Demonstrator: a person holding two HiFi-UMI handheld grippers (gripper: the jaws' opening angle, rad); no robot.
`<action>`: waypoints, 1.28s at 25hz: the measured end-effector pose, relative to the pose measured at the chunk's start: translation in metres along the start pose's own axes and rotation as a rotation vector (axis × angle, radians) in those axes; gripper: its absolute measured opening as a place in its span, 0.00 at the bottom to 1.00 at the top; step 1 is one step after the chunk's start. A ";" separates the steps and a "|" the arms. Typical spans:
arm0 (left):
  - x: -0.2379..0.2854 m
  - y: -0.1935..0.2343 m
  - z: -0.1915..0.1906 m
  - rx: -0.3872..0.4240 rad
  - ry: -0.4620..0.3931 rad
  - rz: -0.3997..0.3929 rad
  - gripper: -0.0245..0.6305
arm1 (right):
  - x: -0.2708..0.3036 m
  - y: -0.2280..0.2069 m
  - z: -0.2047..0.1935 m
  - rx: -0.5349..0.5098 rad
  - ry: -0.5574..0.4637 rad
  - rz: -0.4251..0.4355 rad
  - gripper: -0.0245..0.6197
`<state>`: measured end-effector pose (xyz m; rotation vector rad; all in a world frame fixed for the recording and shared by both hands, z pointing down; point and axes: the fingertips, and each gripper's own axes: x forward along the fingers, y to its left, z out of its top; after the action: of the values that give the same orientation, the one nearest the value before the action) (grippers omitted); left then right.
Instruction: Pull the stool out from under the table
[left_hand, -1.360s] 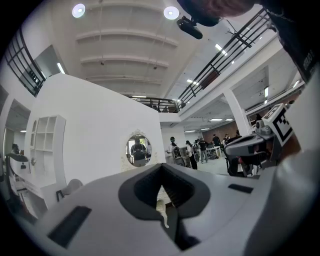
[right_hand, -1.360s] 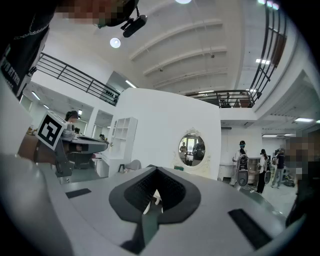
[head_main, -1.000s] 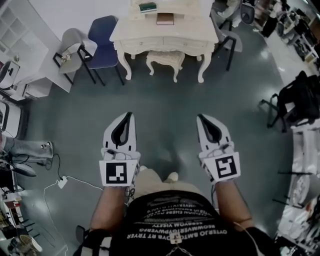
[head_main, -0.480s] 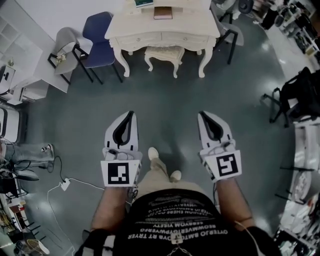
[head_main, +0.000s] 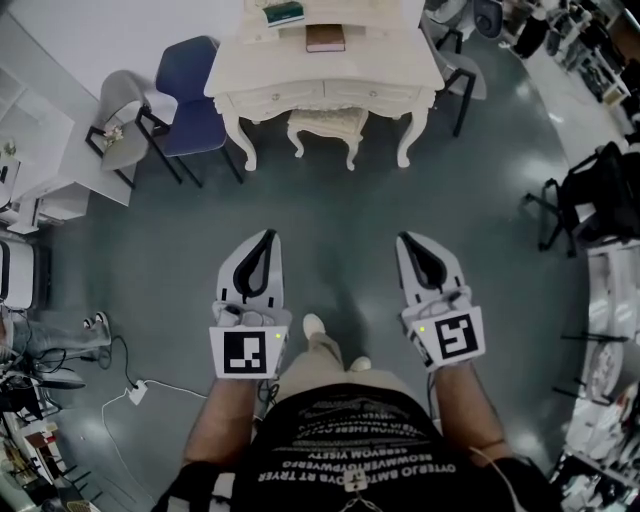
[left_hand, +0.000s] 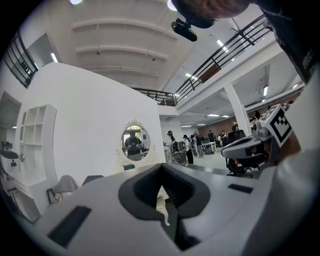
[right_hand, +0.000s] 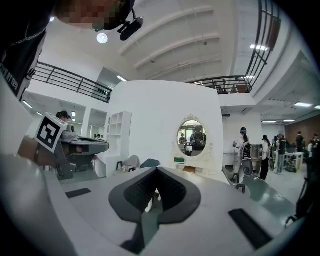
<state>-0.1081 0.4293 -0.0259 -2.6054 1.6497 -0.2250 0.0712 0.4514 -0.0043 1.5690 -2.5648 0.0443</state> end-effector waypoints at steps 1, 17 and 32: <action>0.004 0.007 -0.003 0.000 0.004 -0.004 0.04 | 0.008 0.002 0.001 0.002 0.004 0.001 0.04; 0.034 0.093 -0.011 -0.045 -0.017 -0.030 0.04 | 0.078 0.008 0.020 -0.048 0.031 -0.062 0.04; 0.098 0.109 -0.010 -0.033 -0.005 -0.012 0.04 | 0.116 -0.048 0.016 -0.014 0.006 -0.072 0.04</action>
<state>-0.1659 0.2949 -0.0195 -2.6384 1.6506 -0.1935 0.0599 0.3255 -0.0073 1.6514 -2.4966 0.0236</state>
